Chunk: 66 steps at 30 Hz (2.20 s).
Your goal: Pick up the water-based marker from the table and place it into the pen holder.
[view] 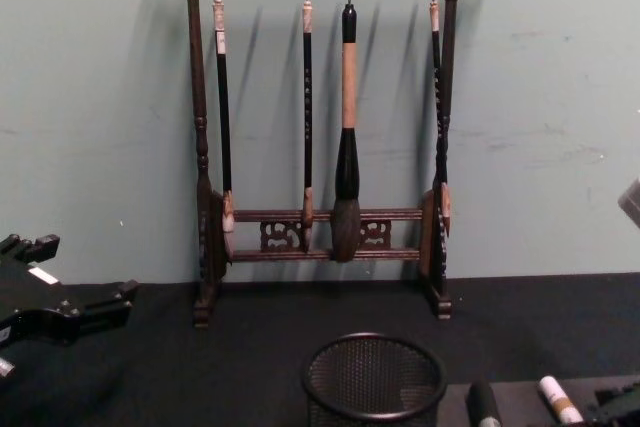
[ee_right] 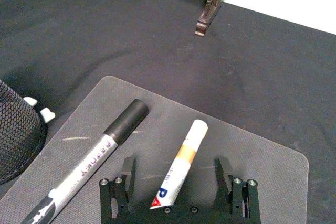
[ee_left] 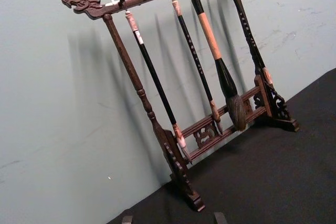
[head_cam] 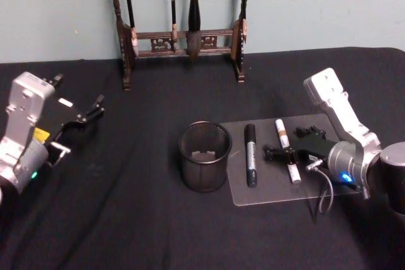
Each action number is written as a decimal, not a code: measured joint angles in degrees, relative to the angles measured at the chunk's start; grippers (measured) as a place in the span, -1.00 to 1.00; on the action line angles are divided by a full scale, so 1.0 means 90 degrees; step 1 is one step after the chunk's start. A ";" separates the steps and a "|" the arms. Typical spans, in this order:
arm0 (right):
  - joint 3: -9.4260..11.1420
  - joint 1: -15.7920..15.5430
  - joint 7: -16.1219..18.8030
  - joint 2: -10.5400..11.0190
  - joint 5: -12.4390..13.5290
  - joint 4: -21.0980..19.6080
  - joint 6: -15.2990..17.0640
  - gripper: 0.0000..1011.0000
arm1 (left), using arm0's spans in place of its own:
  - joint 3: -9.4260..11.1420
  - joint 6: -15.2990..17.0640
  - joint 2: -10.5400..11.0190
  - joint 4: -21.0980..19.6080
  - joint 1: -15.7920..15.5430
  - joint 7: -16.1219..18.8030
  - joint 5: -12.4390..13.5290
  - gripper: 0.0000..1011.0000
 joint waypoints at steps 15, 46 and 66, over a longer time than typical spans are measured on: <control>-0.0003 -0.0001 0.0026 -0.0009 -0.0071 0.0009 -0.0003 0.98 | 0.0000 0.0000 0.0000 0.0000 0.0000 0.0000 0.0000 0.98; -0.0005 -0.0004 0.0014 -0.0004 -0.0041 0.0000 -0.0002 -0.64 | 0.0000 0.0000 0.0000 0.0000 0.0000 0.0000 0.0000 0.98; 0.0367 -0.0371 0.0038 -0.0018 -0.0305 -0.0356 -0.1710 -0.64 | 0.0000 0.0000 0.0000 0.0000 0.0000 0.0000 0.0000 0.98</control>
